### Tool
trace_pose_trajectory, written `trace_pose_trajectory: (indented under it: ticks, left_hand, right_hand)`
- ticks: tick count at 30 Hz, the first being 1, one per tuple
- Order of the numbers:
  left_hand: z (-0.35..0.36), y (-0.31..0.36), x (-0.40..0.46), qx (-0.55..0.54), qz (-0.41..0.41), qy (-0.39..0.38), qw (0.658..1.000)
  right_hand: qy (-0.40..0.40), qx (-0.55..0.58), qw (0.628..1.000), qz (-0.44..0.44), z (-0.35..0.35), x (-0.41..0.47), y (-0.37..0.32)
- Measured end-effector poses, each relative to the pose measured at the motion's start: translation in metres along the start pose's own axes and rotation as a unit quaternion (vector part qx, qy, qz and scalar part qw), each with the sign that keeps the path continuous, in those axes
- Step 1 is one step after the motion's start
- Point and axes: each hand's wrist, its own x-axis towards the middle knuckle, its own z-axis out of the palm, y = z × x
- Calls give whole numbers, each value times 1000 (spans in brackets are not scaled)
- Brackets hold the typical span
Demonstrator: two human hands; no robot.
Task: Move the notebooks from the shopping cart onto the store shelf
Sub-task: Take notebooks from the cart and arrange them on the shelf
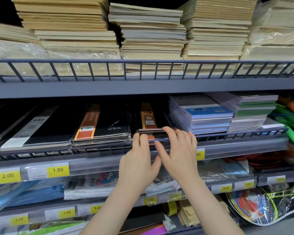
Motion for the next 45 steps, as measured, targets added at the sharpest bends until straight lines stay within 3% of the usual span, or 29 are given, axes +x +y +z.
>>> trace_pose_trajectory:
  ticks: [6,14,19,25,35,37,39,41,43,45]
  left_hand:
    - [2,0,-10,-63,0,18,998]
    - [5,4,-24,-95,-10,38,995]
    - [13,0,-20,-53,-8,60,997]
    - [19,-6,-17,-29,2,83,996]
    - [7,-9,-34,-86,35,96,991]
    - [-8,-23,-50,-87,74,136,984]
    - [-28,-49,-59,-53,110,226,966]
    - [-55,-78,-52,2,97,299,949]
    - [-78,-104,-34,39,71,296,952]
    - [-89,-121,-18,48,44,240,969]
  right_hand:
    - [1,89,996,-2,-7,-7,2]
    - [4,127,992,0,-11,-19,2]
    - [-14,41,997,-59,-5,-14,-3]
    - [-17,47,998,-44,-3,-12,1]
    - [-17,74,996,-41,-9,-16,-5]
    - [-4,77,994,-79,-11,-22,-14]
    - [21,89,987,-133,-8,-29,-28]
    - [63,116,980,-151,-2,-28,-46]
    - [89,129,980,-123,4,-21,-62]
    - [89,115,986,-87,9,-12,-74]
